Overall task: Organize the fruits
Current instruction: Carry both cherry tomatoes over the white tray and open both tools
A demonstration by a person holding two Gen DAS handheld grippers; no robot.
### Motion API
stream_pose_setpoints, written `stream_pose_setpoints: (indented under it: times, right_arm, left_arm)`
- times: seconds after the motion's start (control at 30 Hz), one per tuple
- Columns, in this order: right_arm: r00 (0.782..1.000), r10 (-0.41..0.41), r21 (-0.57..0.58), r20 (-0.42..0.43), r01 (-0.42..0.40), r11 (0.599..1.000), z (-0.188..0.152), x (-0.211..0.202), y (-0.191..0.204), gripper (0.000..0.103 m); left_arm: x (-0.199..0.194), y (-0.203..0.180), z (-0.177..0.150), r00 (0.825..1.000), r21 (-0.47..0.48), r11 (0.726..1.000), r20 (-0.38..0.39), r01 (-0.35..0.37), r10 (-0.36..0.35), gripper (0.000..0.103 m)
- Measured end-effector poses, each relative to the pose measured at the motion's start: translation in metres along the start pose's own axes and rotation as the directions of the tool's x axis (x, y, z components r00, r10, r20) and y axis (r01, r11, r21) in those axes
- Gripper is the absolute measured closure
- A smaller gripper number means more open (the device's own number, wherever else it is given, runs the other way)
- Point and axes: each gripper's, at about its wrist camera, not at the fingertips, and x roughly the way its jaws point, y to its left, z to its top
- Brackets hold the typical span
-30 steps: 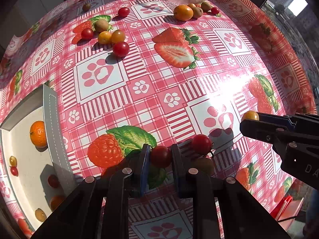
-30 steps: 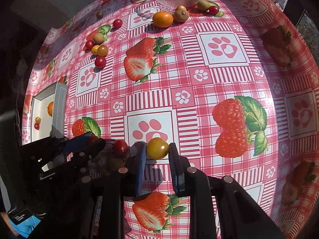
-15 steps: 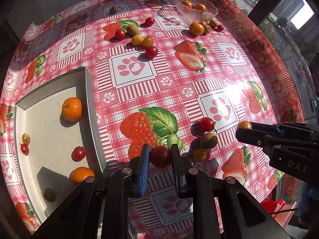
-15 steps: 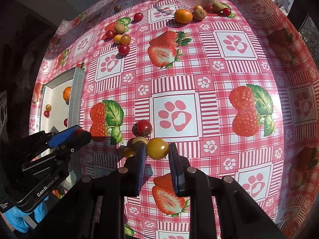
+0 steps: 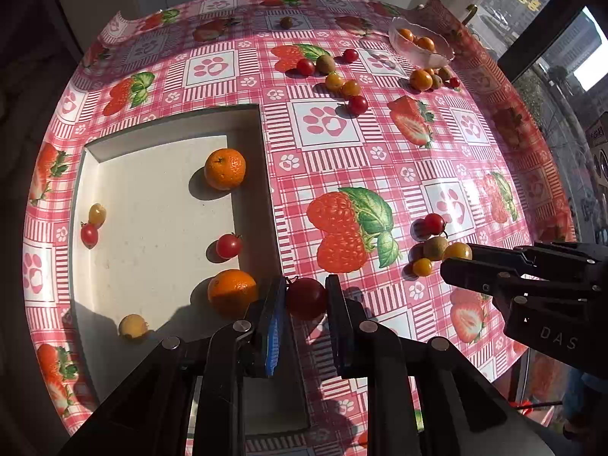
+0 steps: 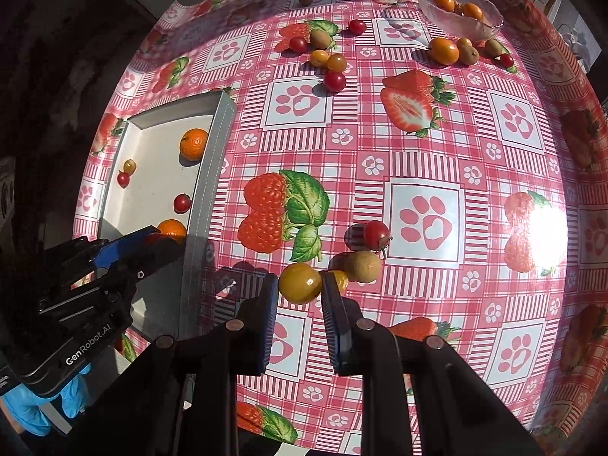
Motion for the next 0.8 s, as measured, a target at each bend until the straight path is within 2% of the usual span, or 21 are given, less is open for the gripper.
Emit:
stream_pose_setpoints:
  times: [0.43, 0.8]
  right_arm:
    - [0.999, 0.028, -0.155, -0.043, -0.034, 0.987, 0.015, 0.024, 0.078, 0.078]
    - [0.989, 0.051, -0.264, -0.136, -0.085, 0.961, 0.011, 0.063, 0.137, 0.078]
  left_arm:
    - [-0.008, 0.071, -0.027, 0.999, -0.125, 0.991, -0.002, -0.044, 0.044, 0.081]
    - [0.009, 0.113, -0.062, 0.993, -0.189, 0.977, -0.082, -0.095, 0.081, 0.081]
